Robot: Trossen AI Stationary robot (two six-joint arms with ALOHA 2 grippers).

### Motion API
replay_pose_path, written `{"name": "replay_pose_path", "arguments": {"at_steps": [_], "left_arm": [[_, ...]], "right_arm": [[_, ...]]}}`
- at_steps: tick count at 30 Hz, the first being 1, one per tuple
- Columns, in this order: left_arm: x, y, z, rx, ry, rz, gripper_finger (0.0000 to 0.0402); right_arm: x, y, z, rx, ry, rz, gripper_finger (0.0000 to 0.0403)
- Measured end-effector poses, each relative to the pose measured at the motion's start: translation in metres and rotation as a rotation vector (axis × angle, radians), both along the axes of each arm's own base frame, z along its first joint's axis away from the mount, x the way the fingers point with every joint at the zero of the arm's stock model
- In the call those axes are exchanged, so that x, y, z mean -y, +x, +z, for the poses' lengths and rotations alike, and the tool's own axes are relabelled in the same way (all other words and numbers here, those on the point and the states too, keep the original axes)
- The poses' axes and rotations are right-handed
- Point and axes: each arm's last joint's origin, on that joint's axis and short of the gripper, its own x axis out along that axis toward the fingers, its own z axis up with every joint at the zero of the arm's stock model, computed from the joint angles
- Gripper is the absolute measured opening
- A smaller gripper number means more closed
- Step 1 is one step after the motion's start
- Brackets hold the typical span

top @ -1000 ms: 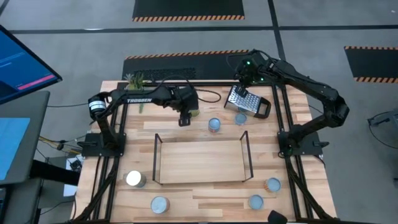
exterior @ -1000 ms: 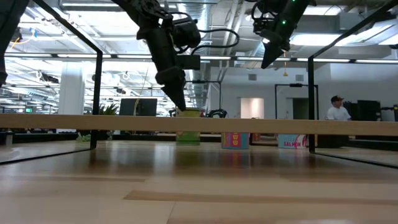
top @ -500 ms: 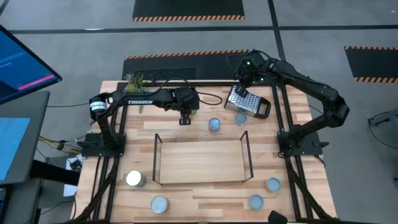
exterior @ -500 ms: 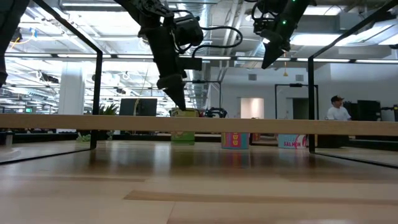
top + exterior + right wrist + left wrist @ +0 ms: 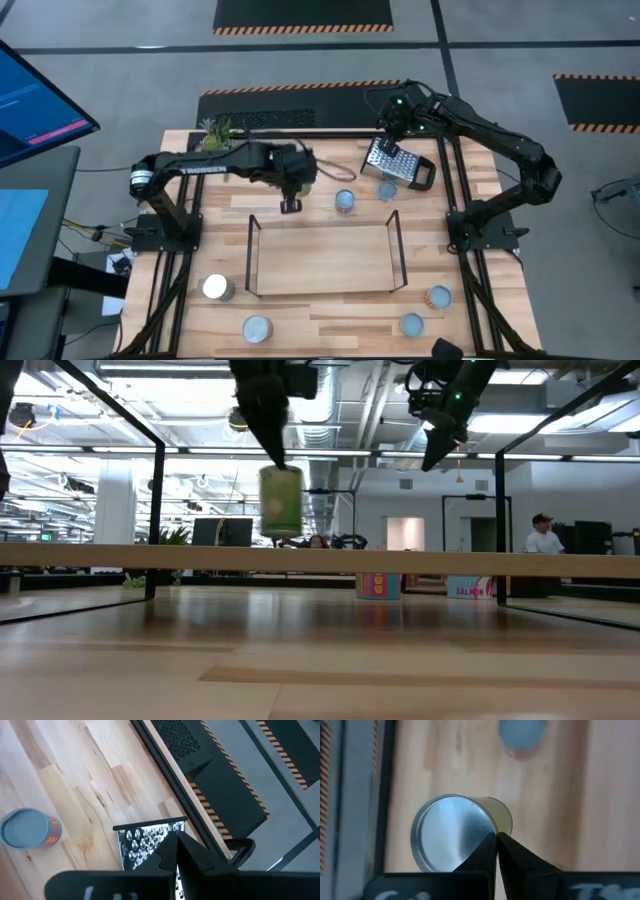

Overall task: Pick and place cans onto a shelf
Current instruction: Put the canned pears on the shelf

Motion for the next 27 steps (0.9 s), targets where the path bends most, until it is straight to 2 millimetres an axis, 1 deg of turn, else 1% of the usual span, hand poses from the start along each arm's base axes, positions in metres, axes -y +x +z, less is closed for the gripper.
{"name": "replay_pose_path", "arguments": {"at_steps": [5,7,15,21,27], "left_arm": [[0.046,-0.005,-0.002,-0.051,-0.035,0.013,0.0],[0.062,-0.004,-0.001,-0.026,-0.049,0.01,0.0],[0.116,-0.013,-0.004,-0.005,-0.137,0.047,0.0],[0.143,-0.022,-0.005,-0.002,-0.151,0.084,0.0],[0.154,-0.026,-0.005,0.025,-0.097,0.092,0.0]], "right_arm": [[-0.001,-0.001,-0.001,-0.012,0.009,0.0,0.0033],[-0.001,-0.001,-0.001,-0.013,0.01,0.0,0.0033],[-0.002,-0.001,-0.001,-0.012,0.022,-0.01,0.0033],[-0.002,-0.001,-0.001,-0.011,0.024,-0.013,0.0033],[-0.002,-0.001,-0.001,-0.004,0.03,-0.025,0.0033]]}}
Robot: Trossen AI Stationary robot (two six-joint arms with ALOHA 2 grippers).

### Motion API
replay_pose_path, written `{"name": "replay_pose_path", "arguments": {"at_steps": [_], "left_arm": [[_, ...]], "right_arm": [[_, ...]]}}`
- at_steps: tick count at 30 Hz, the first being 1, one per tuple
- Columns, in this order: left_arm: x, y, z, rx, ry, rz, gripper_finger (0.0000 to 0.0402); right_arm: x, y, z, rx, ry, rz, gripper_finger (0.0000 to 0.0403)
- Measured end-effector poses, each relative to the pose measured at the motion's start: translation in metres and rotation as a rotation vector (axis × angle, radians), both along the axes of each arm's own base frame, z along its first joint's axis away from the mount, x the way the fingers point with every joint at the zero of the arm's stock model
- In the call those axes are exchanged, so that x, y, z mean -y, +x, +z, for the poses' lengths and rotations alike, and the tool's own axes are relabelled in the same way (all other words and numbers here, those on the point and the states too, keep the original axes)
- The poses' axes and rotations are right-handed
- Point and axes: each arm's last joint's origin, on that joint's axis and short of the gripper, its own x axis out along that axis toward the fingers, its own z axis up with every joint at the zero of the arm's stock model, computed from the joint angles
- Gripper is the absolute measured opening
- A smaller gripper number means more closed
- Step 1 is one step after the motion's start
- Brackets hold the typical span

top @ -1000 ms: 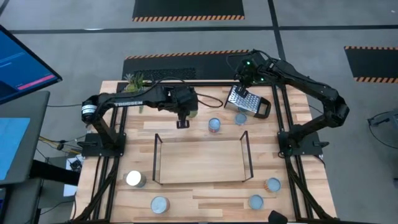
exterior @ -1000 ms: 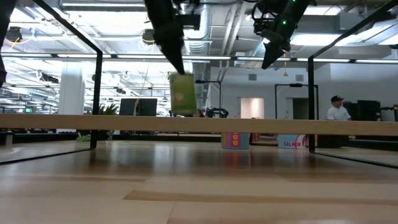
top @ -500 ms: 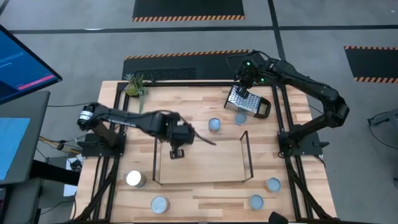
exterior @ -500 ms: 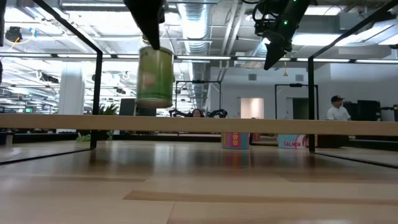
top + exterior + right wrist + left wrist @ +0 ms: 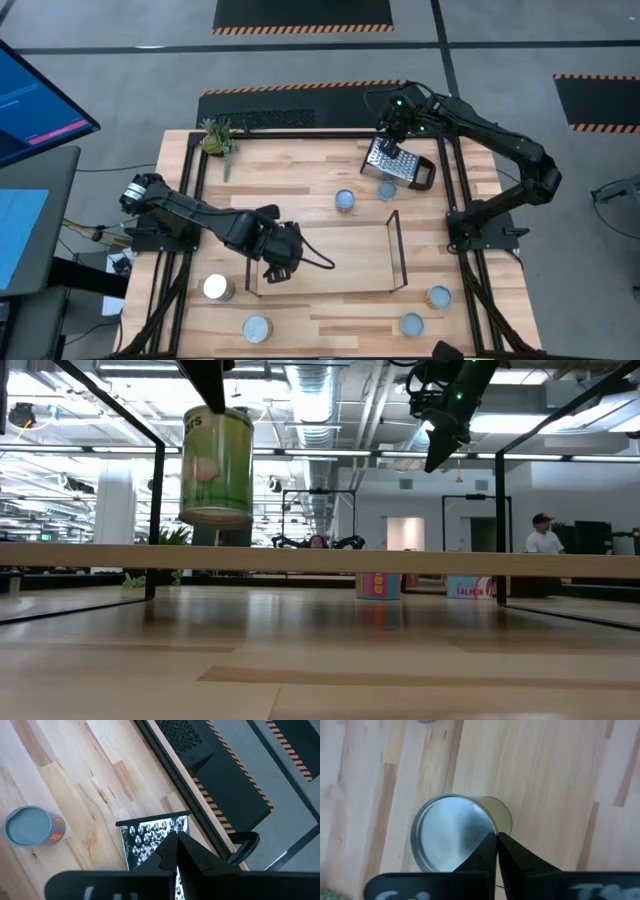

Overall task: Pick and place cans onto a shelf
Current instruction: Put the canned pears on the shelf

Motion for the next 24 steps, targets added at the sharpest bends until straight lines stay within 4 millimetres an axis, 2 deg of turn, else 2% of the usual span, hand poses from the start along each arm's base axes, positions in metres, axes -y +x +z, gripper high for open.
{"name": "replay_pose_path", "arguments": {"at_steps": [6,10,21,24], "left_arm": [[0.002,-0.001,-0.021,-0.037,-0.017,-0.006,0.0],[0.001,0.0,-0.02,-0.011,0.023,-0.001,0.0],[0.002,-0.001,-0.021,-0.045,-0.038,-0.019,0.0],[0.003,-0.001,-0.027,-0.043,-0.05,-0.018,0.0]], "right_arm": [[0.0,0.0,0.0,0.0,0.0,0.0,0.0033],[0.0,0.0,0.0,0.0,0.0,0.0,0.0033],[0.0,0.0,0.0,0.0,0.0,0.0,0.0033],[0.0,0.0,0.0,0.0,0.0,0.0,0.0033]]}}
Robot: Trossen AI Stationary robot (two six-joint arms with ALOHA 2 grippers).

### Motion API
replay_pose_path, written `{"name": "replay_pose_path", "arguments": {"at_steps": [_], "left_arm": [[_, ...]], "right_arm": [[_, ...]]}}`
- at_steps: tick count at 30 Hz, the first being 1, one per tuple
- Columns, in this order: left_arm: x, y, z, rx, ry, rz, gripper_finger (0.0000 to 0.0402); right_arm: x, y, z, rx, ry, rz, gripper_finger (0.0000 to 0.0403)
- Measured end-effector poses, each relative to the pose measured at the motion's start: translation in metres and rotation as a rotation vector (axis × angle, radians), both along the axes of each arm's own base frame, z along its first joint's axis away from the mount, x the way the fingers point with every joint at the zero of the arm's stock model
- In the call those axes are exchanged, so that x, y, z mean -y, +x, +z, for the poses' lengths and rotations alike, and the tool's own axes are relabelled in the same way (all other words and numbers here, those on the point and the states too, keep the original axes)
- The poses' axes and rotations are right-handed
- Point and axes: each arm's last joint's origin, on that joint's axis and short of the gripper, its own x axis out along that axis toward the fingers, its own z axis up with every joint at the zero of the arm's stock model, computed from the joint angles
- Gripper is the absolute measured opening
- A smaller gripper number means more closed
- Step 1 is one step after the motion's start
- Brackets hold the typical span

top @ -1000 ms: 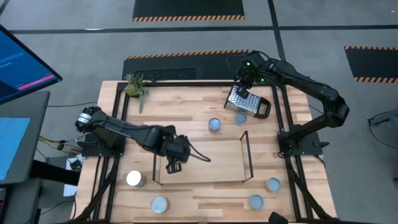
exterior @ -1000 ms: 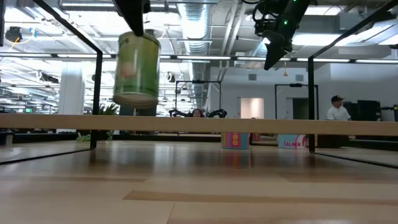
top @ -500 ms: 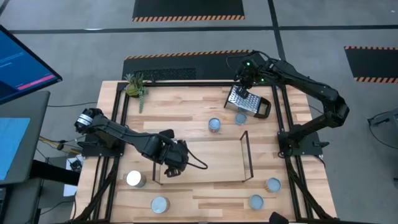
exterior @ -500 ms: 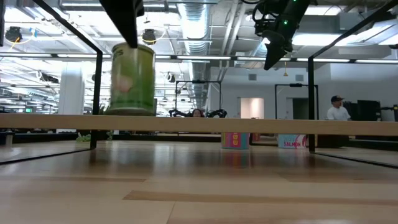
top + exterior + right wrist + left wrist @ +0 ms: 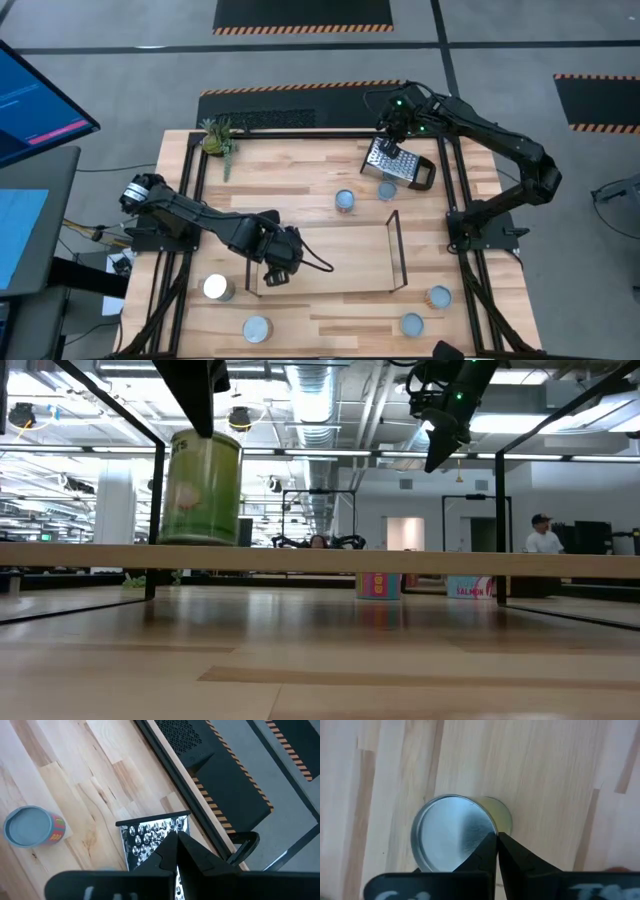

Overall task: Pick and place cans onto a shelf
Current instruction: Put the canned pears on the shelf

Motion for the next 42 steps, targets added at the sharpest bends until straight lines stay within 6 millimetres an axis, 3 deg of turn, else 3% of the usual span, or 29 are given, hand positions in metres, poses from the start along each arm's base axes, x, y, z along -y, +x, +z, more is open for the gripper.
{"name": "replay_pose_path", "arguments": {"at_steps": [9,20,28,35,42], "left_arm": [[-0.002,-0.003,-0.008,-0.021,0.015,0.018,0.0004],[-0.004,-0.008,0.009,-0.052,0.023,0.045,0.0064],[-0.007,0.012,0.029,0.17,0.197,-0.064,0.0075],[-0.018,0.04,0.01,0.172,0.222,-0.133,0.0075],[-0.024,0.053,-0.013,0.084,0.186,-0.161,0.0075]], "right_arm": [[0.0,0.0,0.0,-0.006,0.005,0.0,0.0033],[-0.001,-0.001,-0.001,-0.011,0.009,0.0,0.0033],[-0.001,-0.001,-0.001,-0.012,0.01,0.0,0.0033],[-0.001,-0.001,-0.001,-0.015,0.012,0.0,0.0033],[-0.001,-0.001,-0.001,-0.02,0.011,0.004,0.0033]]}}
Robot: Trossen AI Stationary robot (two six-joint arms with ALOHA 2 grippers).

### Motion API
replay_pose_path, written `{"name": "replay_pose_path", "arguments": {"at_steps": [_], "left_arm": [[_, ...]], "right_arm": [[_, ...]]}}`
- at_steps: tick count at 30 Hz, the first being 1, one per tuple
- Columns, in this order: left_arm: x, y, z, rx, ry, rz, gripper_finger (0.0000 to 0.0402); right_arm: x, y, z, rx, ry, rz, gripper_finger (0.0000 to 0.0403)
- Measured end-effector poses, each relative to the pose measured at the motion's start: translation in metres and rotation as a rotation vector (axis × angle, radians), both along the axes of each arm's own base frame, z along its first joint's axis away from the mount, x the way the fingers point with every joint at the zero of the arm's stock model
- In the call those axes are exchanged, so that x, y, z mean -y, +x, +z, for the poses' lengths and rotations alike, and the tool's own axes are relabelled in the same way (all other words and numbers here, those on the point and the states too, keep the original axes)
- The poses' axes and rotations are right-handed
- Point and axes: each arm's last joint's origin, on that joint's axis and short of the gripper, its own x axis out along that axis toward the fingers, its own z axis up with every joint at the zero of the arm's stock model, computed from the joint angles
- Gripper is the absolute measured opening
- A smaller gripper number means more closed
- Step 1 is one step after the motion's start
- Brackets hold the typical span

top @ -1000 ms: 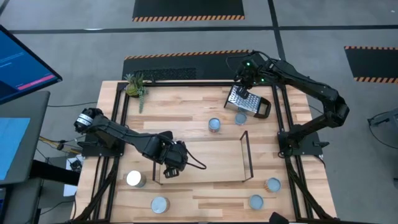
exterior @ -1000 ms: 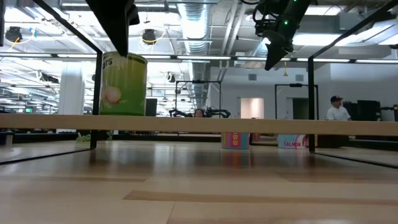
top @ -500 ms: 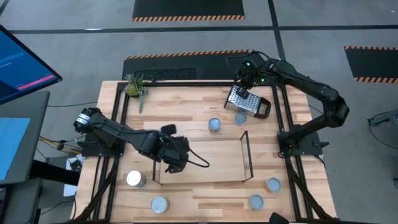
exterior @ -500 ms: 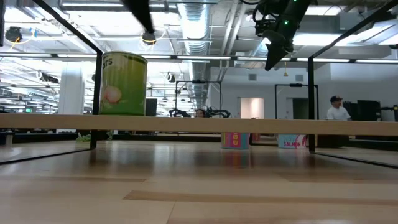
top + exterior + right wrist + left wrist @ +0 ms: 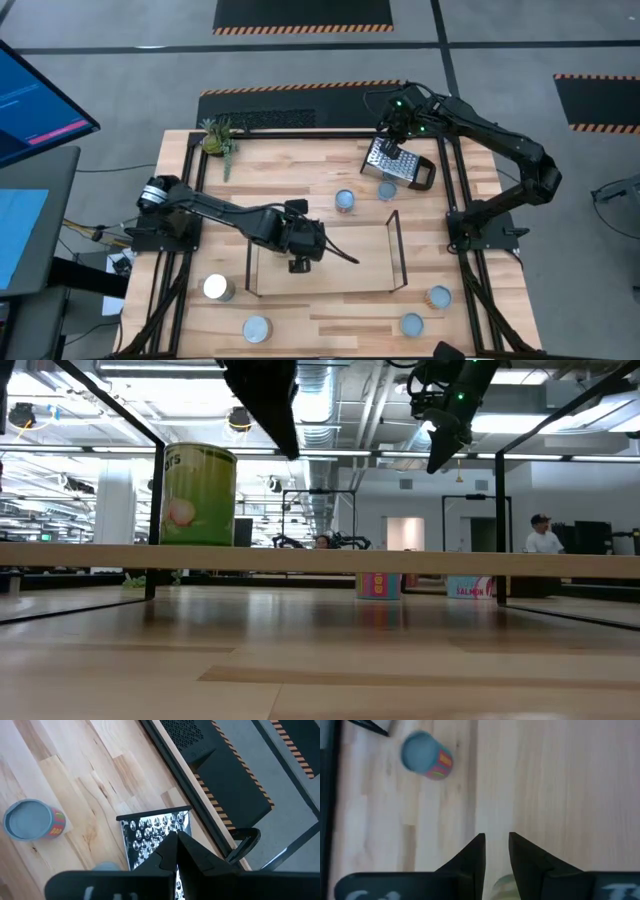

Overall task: Pick and place cans onto a shelf
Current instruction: Put the canned pears on the shelf

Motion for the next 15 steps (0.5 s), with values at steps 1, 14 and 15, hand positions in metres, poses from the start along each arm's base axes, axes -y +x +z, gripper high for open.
{"name": "replay_pose_path", "arguments": {"at_steps": [1,14,15], "left_arm": [[0.0,0.0,-0.003,-0.028,-0.013,0.0,0.0075],[-0.005,-0.016,-0.007,-0.181,-0.019,0.081,0.0075],[-0.005,-0.016,-0.007,-0.179,-0.02,0.086,0.0075]], "right_arm": [[0.0,0.0,0.0,0.0,0.0,0.001,0.0033],[0.0,0.0,0.0,-0.002,-0.001,0.002,0.0033],[0.0,0.0,0.0,-0.002,-0.001,0.002,0.0033]]}}
